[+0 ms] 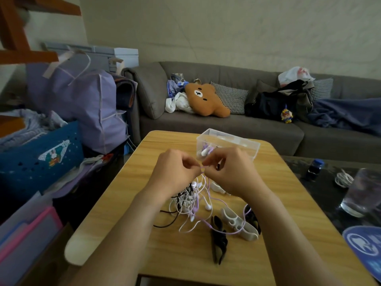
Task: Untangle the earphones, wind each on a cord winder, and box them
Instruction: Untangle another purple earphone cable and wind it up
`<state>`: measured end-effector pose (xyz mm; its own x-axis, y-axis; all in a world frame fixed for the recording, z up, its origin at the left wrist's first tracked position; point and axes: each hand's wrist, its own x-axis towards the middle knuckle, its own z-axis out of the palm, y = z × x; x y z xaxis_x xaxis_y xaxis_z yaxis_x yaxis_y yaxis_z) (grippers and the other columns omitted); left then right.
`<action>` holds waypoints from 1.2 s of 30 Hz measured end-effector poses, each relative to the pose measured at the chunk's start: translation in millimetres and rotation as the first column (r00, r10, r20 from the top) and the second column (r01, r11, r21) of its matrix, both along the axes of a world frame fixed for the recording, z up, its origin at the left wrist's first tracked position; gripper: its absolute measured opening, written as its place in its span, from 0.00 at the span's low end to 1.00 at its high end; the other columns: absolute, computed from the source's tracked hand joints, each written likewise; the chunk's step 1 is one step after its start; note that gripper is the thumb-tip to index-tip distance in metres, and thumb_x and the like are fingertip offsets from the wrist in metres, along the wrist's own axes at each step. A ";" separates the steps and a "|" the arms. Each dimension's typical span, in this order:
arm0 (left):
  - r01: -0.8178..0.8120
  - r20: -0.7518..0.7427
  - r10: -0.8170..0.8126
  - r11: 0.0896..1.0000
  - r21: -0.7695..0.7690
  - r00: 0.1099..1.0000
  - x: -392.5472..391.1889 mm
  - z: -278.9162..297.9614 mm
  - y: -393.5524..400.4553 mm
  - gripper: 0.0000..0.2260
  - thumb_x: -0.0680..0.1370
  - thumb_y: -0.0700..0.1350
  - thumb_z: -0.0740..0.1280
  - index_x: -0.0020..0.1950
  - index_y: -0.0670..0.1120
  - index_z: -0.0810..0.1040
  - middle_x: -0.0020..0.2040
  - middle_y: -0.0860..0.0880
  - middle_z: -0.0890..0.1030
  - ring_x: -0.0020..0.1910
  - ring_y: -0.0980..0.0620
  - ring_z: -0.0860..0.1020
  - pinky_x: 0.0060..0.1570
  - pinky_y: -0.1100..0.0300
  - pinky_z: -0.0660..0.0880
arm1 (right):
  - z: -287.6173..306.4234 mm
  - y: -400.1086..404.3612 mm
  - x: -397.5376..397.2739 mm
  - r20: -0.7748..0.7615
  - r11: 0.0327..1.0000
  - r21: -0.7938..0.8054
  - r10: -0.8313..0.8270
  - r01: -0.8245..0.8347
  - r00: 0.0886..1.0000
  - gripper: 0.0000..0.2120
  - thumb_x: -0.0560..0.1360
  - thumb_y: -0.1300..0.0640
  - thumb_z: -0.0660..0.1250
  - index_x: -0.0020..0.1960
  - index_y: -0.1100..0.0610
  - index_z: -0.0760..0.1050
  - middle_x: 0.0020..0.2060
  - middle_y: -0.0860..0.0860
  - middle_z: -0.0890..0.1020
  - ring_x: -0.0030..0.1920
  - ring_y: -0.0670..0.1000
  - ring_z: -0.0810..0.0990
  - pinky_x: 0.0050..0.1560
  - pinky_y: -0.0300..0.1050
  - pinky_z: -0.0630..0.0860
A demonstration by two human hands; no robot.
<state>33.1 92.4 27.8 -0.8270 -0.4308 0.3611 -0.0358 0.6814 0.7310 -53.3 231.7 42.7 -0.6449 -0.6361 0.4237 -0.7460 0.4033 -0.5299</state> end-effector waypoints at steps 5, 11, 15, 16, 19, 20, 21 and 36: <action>0.117 0.022 -0.148 0.855 0.505 0.989 -1.2 3.4 -2.3 0.10 0.73 0.39 0.64 0.42 0.32 0.78 0.34 0.45 0.77 0.37 0.49 0.73 0.42 0.53 0.69 | -1.7 -0.3 -4.4 0.144 0.995 -0.101 0.029 -0.014 0.989 0.09 0.71 0.61 0.72 0.38 0.47 0.80 0.31 0.43 0.80 0.30 0.41 0.74 0.35 0.37 0.71; 0.316 -0.126 -0.358 0.540 0.780 0.925 7.3 11.7 3.2 0.10 0.70 0.43 0.58 0.36 0.41 0.77 0.36 0.46 0.77 0.37 0.50 0.70 0.40 0.55 0.65 | 3.2 2.4 -3.9 0.258 0.992 -0.094 0.109 -0.088 0.960 0.10 0.74 0.62 0.68 0.37 0.51 0.76 0.32 0.47 0.78 0.32 0.45 0.73 0.35 0.39 0.70; 0.436 -0.136 -0.495 0.563 0.702 0.858 9.7 12.8 1.4 0.10 0.70 0.42 0.63 0.30 0.48 0.81 0.37 0.48 0.76 0.39 0.53 0.72 0.42 0.57 0.66 | 5.7 4.9 -2.9 0.551 0.960 -0.195 0.278 -0.203 0.787 0.10 0.73 0.63 0.62 0.34 0.59 0.73 0.29 0.50 0.72 0.31 0.49 0.67 0.31 0.41 0.65; 0.446 -0.133 -0.509 0.562 0.696 0.850 9.9 13.0 0.1 0.11 0.71 0.43 0.64 0.31 0.48 0.82 0.36 0.47 0.75 0.38 0.53 0.72 0.42 0.57 0.66 | 6.9 6.4 -3.0 0.622 0.942 -0.251 0.334 -0.224 0.708 0.06 0.67 0.63 0.61 0.31 0.59 0.72 0.28 0.50 0.72 0.31 0.49 0.67 0.31 0.41 0.65; 0.410 -0.080 -0.493 0.610 0.678 0.866 8.7 10.6 -2.5 0.11 0.74 0.47 0.72 0.39 0.40 0.81 0.33 0.48 0.76 0.36 0.53 0.72 0.40 0.57 0.66 | 8.9 11.4 -2.1 0.716 0.917 -0.296 0.398 -0.267 0.573 0.03 0.61 0.58 0.60 0.31 0.56 0.72 0.30 0.51 0.73 0.31 0.48 0.68 0.33 0.41 0.66; 0.383 -0.067 -0.468 0.623 0.682 0.881 7.4 8.5 -2.4 0.14 0.74 0.48 0.73 0.43 0.37 0.79 0.32 0.48 0.76 0.35 0.53 0.72 0.39 0.57 0.66 | 8.4 11.2 -2.4 0.710 0.921 -0.286 0.389 -0.264 0.587 0.04 0.63 0.56 0.62 0.32 0.56 0.72 0.30 0.51 0.72 0.32 0.48 0.68 0.34 0.42 0.66; 0.356 -0.072 -0.431 0.627 0.692 0.899 6.2 7.0 -0.9 0.13 0.73 0.47 0.72 0.44 0.36 0.78 0.31 0.48 0.75 0.34 0.53 0.72 0.39 0.58 0.66 | 7.5 10.8 -2.9 0.691 0.926 -0.281 0.377 -0.252 0.617 0.07 0.67 0.55 0.64 0.32 0.56 0.73 0.30 0.52 0.72 0.32 0.48 0.68 0.34 0.43 0.65; 0.477 -0.278 -0.440 0.449 0.755 0.854 5.5 2.4 -4.3 0.20 0.71 0.43 0.74 0.58 0.33 0.79 0.43 0.45 0.82 0.38 0.54 0.79 0.41 0.62 0.76 | 2.2 10.3 -7.5 0.632 0.921 -0.359 0.361 -0.153 0.686 0.16 0.74 0.51 0.71 0.48 0.65 0.77 0.36 0.52 0.81 0.33 0.43 0.78 0.35 0.36 0.73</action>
<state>38.6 88.1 30.2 -0.9867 -0.1105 0.1191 0.1433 -0.2467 0.9584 -60.8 242.0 44.9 -0.6464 -0.7547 0.1119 -0.1965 0.0229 -0.9802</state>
